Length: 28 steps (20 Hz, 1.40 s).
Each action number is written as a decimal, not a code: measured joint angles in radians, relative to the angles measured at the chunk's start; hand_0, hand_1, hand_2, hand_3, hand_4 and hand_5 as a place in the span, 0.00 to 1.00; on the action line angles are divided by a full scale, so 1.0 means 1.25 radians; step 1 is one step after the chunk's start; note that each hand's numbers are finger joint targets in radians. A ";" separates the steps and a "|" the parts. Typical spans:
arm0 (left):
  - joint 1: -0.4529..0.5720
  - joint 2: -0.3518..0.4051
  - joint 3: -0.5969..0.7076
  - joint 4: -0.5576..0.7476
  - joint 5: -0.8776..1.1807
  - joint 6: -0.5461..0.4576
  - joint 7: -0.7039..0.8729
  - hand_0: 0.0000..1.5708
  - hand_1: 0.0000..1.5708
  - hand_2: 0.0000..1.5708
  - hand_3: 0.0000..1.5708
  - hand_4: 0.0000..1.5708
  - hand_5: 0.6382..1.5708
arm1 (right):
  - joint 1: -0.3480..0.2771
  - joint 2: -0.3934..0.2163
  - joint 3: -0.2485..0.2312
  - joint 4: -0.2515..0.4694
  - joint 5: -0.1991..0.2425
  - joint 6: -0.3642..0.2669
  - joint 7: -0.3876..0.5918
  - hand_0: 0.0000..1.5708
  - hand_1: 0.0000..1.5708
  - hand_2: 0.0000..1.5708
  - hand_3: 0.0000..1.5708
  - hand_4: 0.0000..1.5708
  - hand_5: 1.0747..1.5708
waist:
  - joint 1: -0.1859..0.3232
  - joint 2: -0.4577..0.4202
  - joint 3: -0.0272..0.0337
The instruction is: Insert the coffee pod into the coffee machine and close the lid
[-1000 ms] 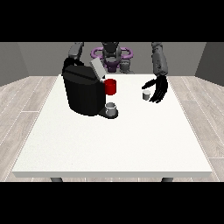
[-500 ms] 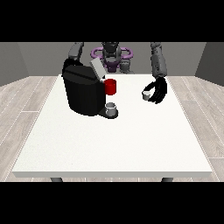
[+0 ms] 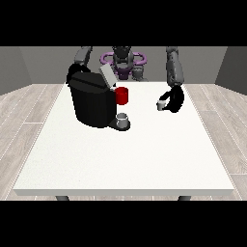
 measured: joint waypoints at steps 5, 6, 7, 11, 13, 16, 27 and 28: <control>-0.023 0.005 0.001 -0.007 0.003 -0.042 -0.041 0.92 0.92 0.92 0.88 0.40 1.00 | 0.020 0.003 -0.005 0.015 -0.008 0.006 -0.011 0.00 0.00 0.00 0.00 0.28 1.00 | 0.006 -0.022 -0.0005; -0.035 -0.007 -0.005 -0.016 0.002 -0.051 -0.038 0.89 0.89 0.91 0.87 0.38 1.00 | 0.015 0.006 -0.004 0.027 -0.006 -0.004 -0.007 0.00 0.00 0.00 0.00 0.29 1.00 | 0.012 -0.030 -0.0005; -0.048 -0.009 -0.010 -0.027 0.002 -0.070 -0.036 0.88 0.88 0.90 0.86 0.37 1.00 | 0.009 0.008 -0.010 0.044 -0.007 -0.009 -0.012 0.00 0.00 0.00 0.00 0.32 1.00 | 0.020 -0.036 -0.0006; -0.089 -0.008 -0.014 -0.051 0.001 -0.114 -0.027 0.79 0.79 0.84 0.84 0.34 1.00 | 0.003 0.002 -0.021 0.080 -0.014 0.001 -0.029 0.00 0.00 0.00 0.00 0.30 1.00 | 0.024 -0.051 -0.0005; -0.115 -0.009 -0.017 -0.065 0.001 -0.141 -0.016 0.80 0.80 0.85 0.82 0.35 1.00 | -0.007 0.002 -0.027 0.101 -0.017 0.002 -0.030 0.00 0.00 0.00 0.00 0.28 1.00 | 0.029 -0.060 -0.0005; -0.149 -0.004 -0.018 -0.086 0.000 -0.171 -0.010 0.80 0.80 0.85 0.82 0.36 1.00 | -0.008 0.003 -0.027 0.132 -0.017 0.007 -0.067 0.00 0.00 0.00 0.00 0.30 1.00 | 0.029 -0.058 -0.0004; -0.253 0.009 0.011 -0.105 0.000 -0.222 0.058 0.68 0.68 0.78 0.78 0.33 1.00 | -0.027 0.001 -0.021 0.130 -0.027 0.027 -0.066 0.00 0.00 0.00 0.00 0.33 1.00 | -0.015 -0.069 -0.0006; -0.259 0.008 0.015 -0.106 0.000 -0.218 0.066 0.65 0.65 0.77 0.78 0.32 1.00 | -0.024 0.002 -0.019 0.126 -0.030 0.031 -0.065 0.00 0.00 0.00 0.00 0.33 1.00 | -0.022 -0.071 -0.0006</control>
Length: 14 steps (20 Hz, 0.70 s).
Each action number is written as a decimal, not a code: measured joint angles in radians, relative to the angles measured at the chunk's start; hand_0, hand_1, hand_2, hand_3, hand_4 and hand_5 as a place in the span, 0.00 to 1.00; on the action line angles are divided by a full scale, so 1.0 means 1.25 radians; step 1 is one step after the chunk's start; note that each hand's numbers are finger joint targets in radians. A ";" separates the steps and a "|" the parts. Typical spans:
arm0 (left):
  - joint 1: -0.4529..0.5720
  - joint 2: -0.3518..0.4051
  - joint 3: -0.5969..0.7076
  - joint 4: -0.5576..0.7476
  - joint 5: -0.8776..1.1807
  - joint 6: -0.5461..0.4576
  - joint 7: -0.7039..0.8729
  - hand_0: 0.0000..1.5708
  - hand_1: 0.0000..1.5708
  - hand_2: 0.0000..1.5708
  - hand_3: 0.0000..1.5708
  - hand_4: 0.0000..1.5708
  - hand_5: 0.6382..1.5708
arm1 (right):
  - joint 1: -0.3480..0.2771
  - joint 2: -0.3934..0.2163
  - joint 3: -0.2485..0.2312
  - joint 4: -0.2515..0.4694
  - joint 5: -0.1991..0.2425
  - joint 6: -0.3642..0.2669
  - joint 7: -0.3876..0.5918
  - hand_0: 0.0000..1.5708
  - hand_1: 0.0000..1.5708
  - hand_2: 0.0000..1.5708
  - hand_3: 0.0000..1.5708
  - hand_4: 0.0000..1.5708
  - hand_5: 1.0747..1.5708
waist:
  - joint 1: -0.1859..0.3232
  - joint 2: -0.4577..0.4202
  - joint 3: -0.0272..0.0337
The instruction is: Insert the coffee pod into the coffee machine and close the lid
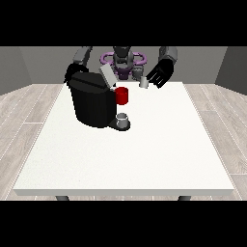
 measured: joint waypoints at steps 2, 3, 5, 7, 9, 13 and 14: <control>-0.023 0.009 0.010 0.004 0.001 -0.006 0.015 0.81 0.81 0.83 0.79 0.33 1.00 | -0.006 -0.005 0.007 -0.016 0.002 0.005 0.016 0.00 0.00 0.00 0.00 0.32 1.00 | -0.016 0.000 0.0000; -0.038 0.011 0.016 0.004 0.005 -0.012 0.026 0.77 0.77 0.80 0.76 0.32 1.00 | -0.006 -0.001 0.013 -0.019 0.005 0.003 0.017 0.00 0.00 0.00 0.00 0.31 1.00 | -0.022 0.001 -0.0001; -0.062 0.017 0.027 0.009 0.007 -0.013 0.039 0.79 0.79 0.80 0.76 0.30 1.00 | -0.022 -0.004 0.015 -0.033 0.008 -0.002 0.038 0.00 0.00 0.00 0.00 0.32 1.00 | -0.035 0.014 0.0001; -0.094 0.029 0.039 0.015 0.008 -0.015 0.052 0.82 0.82 0.85 0.81 0.31 1.00 | -0.035 0.001 0.026 -0.044 0.020 -0.011 0.044 0.00 0.00 0.00 0.00 0.32 1.00 | -0.051 0.035 -0.0001; -0.113 0.031 0.040 0.012 0.007 -0.020 0.055 0.80 0.80 0.84 0.80 0.33 1.00 | -0.047 -0.001 0.023 -0.047 0.024 -0.018 0.050 0.00 0.00 0.00 0.00 0.32 1.00 | -0.055 0.044 0.0000; -0.139 0.017 0.039 0.013 -0.002 -0.006 0.069 0.80 0.80 0.84 0.79 0.32 1.00 | -0.065 0.002 0.024 -0.056 0.033 -0.031 0.049 0.00 0.00 0.00 0.00 0.33 1.00 | -0.068 0.067 0.0000; -0.148 0.022 0.041 0.018 -0.003 -0.011 0.076 0.82 0.82 0.83 0.78 0.32 1.00 | -0.067 0.004 0.030 -0.062 0.038 -0.036 0.056 0.00 0.00 0.00 0.00 0.31 1.00 | -0.072 0.067 -0.0001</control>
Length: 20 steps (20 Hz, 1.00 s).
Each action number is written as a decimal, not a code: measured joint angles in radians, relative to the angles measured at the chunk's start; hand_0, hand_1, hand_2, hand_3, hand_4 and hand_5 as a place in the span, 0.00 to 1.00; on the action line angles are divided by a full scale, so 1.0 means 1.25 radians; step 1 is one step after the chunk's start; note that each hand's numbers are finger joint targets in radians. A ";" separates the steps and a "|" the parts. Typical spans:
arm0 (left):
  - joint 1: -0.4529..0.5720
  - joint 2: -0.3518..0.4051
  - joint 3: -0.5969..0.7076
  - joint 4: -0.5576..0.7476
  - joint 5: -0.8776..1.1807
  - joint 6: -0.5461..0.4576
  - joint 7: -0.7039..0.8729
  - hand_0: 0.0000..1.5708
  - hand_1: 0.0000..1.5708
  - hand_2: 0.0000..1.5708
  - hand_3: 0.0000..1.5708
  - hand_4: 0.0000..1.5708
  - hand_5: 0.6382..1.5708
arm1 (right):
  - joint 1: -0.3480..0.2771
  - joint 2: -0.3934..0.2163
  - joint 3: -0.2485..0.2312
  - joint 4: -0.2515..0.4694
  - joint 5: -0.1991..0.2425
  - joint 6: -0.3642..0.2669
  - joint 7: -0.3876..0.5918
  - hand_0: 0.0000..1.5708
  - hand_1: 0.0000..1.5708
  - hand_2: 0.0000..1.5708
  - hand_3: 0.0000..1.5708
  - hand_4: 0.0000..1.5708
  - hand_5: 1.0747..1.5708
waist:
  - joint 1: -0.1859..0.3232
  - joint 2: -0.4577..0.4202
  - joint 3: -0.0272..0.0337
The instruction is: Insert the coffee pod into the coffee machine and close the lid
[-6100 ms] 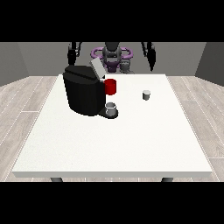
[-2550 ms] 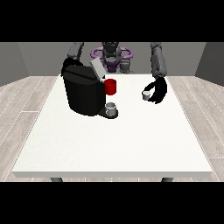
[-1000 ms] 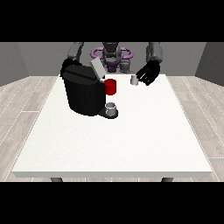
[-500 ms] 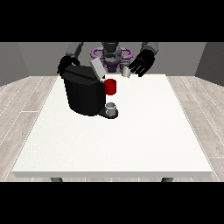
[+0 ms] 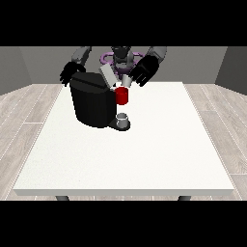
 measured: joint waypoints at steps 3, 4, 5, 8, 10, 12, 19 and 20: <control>-0.013 -0.006 -0.004 -0.005 -0.007 0.001 0.005 0.81 0.81 0.83 0.79 0.31 1.00 | -0.008 -0.011 -0.017 0.008 -0.009 0.005 -0.012 0.00 0.00 0.00 0.00 0.33 1.00 | 0.003 0.012 0.0001; -0.016 -0.002 0.000 -0.002 -0.008 0.007 0.001 0.83 0.83 0.85 0.79 0.31 1.00 | -0.013 -0.009 -0.015 0.000 -0.008 0.003 -0.009 0.00 0.00 0.00 0.00 0.34 1.00 | -0.001 0.020 0.0002; -0.017 0.005 0.002 0.000 -0.009 0.004 -0.004 0.83 0.83 0.85 0.79 0.31 1.00 | -0.008 -0.015 -0.018 -0.002 -0.011 0.010 -0.011 0.00 0.00 0.00 0.00 0.33 1.00 | -0.004 0.022 0.0000; -0.020 0.006 0.003 0.007 -0.010 -0.004 -0.002 0.82 0.82 0.84 0.78 0.32 1.00 | 0.003 -0.014 -0.019 -0.005 -0.011 0.007 -0.012 0.00 0.00 0.00 0.00 0.33 1.00 | -0.007 0.023 0.0001; -0.026 0.008 0.005 0.012 -0.009 -0.017 0.004 0.84 0.84 0.85 0.79 0.32 1.00 | 0.018 -0.010 -0.015 -0.005 -0.011 0.007 -0.016 0.00 0.00 0.00 0.00 0.34 1.00 | -0.010 0.019 -0.0001; -0.040 0.010 0.003 0.013 -0.014 -0.020 0.007 0.81 0.81 0.83 0.78 0.33 1.00 | 0.004 -0.009 -0.019 -0.005 -0.012 0.004 -0.014 0.00 0.00 0.00 0.00 0.33 1.00 | -0.011 0.031 0.0002; -0.042 -0.021 -0.005 0.011 -0.026 -0.004 0.003 0.75 0.75 0.80 0.76 0.32 1.00 | -0.007 -0.012 -0.030 -0.002 -0.021 0.004 -0.014 0.00 0.00 0.00 0.00 0.33 1.00 | -0.005 0.041 0.0000; -0.037 -0.025 -0.006 0.013 -0.028 -0.001 0.003 0.75 0.75 0.80 0.76 0.31 1.00 | -0.009 -0.011 -0.030 -0.004 -0.020 -0.001 -0.007 0.00 0.00 0.00 0.00 0.34 1.00 | -0.003 0.038 0.0002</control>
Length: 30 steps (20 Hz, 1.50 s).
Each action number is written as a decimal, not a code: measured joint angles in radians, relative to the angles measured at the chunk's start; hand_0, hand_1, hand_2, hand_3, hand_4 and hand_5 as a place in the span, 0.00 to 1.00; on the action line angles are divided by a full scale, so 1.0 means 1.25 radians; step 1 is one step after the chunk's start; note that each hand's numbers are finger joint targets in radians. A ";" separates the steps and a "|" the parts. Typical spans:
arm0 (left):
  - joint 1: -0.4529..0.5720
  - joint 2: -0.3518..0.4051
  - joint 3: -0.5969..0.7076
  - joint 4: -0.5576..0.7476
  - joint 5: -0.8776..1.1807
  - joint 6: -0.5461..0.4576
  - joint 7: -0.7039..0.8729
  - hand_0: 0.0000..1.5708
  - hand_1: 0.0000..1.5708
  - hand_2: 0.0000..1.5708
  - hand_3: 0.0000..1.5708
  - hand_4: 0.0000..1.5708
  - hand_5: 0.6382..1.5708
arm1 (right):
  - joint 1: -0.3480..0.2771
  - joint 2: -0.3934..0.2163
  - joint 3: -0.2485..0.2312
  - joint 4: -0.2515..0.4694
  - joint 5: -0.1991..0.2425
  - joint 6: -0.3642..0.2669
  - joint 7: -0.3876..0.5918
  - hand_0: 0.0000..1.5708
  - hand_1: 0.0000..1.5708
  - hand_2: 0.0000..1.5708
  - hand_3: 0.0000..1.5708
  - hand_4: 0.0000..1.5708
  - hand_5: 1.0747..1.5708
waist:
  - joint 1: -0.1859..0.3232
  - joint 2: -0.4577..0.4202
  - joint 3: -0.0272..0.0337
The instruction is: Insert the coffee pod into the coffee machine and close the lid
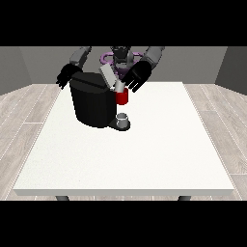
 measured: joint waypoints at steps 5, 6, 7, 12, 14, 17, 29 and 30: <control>0.006 0.011 0.003 0.007 -0.003 -0.010 -0.015 0.75 0.75 0.81 0.77 0.33 1.00 | 0.017 -0.009 -0.007 -0.009 -0.008 0.010 -0.007 0.00 0.00 0.00 0.00 0.29 1.00 | -0.002 -0.002 0.0000; 0.004 0.006 0.003 0.007 -0.003 -0.010 -0.013 0.74 0.74 0.79 0.75 0.32 1.00 | 0.013 -0.010 -0.010 -0.007 -0.008 0.008 -0.009 0.00 0.00 0.00 0.00 0.28 1.00 | 0.000 0.000 -0.0001; -0.001 0.003 0.004 0.009 -0.004 -0.010 -0.004 0.74 0.74 0.79 0.75 0.31 1.00 | 0.013 -0.005 -0.004 -0.007 -0.007 0.007 -0.005 0.00 0.00 0.00 0.00 0.29 1.00 | -0.003 -0.001 -0.0002; -0.007 0.001 0.002 0.011 -0.012 -0.012 0.002 0.79 0.79 0.81 0.76 0.31 1.00 | 0.011 -0.013 -0.014 0.000 -0.012 0.012 -0.012 0.00 0.00 0.00 0.00 0.28 1.00 | -0.003 0.003 0.0000; -0.010 0.006 0.006 0.014 -0.012 -0.016 0.001 0.78 0.78 0.81 0.75 0.31 1.00 | 0.015 -0.011 -0.010 -0.003 -0.013 0.017 -0.019 0.00 0.00 0.00 0.00 0.28 1.00 | -0.006 0.008 0.0002; -0.016 0.009 0.010 0.018 -0.012 -0.018 -0.003 0.78 0.78 0.80 0.73 0.30 1.00 | 0.016 -0.001 0.000 -0.009 -0.002 0.005 -0.024 0.00 0.00 0.00 0.00 0.28 1.00 | -0.008 0.017 0.0004; -0.003 -0.014 -0.009 0.007 -0.039 -0.006 -0.005 0.68 0.68 0.71 0.60 0.24 1.00 | 0.007 -0.013 -0.022 0.016 -0.010 0.000 -0.023 0.00 0.00 0.00 0.00 0.27 1.00 | 0.014 0.009 0.0012; -0.009 -0.009 -0.008 0.009 -0.038 -0.017 -0.002 0.67 0.67 0.71 0.61 0.23 1.00 | 0.000 -0.015 -0.027 0.019 -0.012 -0.002 -0.023 0.00 0.00 0.00 0.00 0.28 1.00 | 0.018 0.009 0.0010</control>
